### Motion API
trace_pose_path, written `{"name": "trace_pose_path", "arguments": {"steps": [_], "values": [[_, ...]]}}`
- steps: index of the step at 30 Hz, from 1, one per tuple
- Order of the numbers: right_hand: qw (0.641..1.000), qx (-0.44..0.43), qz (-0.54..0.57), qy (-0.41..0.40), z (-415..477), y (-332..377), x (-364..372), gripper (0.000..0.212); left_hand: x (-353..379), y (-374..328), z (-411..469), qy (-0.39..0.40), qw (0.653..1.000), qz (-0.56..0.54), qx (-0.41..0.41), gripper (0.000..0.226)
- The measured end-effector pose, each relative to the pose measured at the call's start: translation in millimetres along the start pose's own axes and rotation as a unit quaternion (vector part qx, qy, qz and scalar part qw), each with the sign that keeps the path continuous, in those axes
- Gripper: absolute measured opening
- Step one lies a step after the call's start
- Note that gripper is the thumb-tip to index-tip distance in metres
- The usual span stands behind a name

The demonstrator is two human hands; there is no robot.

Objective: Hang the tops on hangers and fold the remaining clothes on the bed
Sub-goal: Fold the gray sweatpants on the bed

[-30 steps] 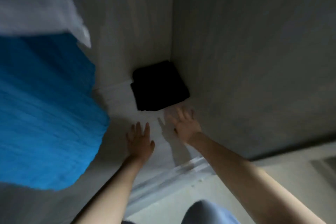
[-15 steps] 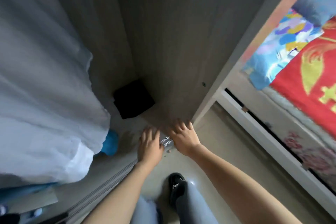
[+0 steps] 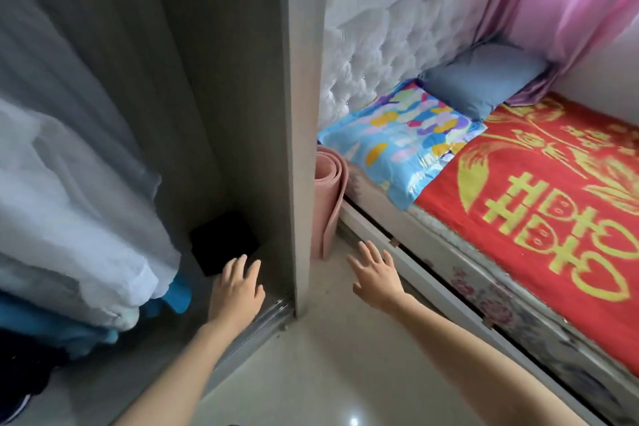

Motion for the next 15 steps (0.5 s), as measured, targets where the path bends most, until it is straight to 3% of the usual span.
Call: {"name": "trace_pose_path", "arguments": {"steps": [6,10,15], "values": [[0.993,0.095,0.005,-0.073,-92.2,-161.8,-30.9,0.058,12.7,-158.9,8.1,-0.024,0.995,-0.079,0.049,0.048],[0.975,0.2,0.024,-0.091,-174.3,-276.2,-41.9,0.055,20.6,-312.2,29.1,-0.009,0.976,-0.112,0.188,0.044],[0.946,0.292,0.032,-0.138,-242.9,-379.6,-55.9,0.048,-1.4,-445.2,37.9,-0.02,0.951,-0.165,0.262,0.049]]}}
Point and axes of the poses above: each hand's wrist, its own z-axis towards the middle knuckle, its own x-axis out of the palm, y = z × x, the point moved 6 cm from there along z, towards the middle knuckle, and after that the axes turned 3 degrees about x, right-handed, at the moved point
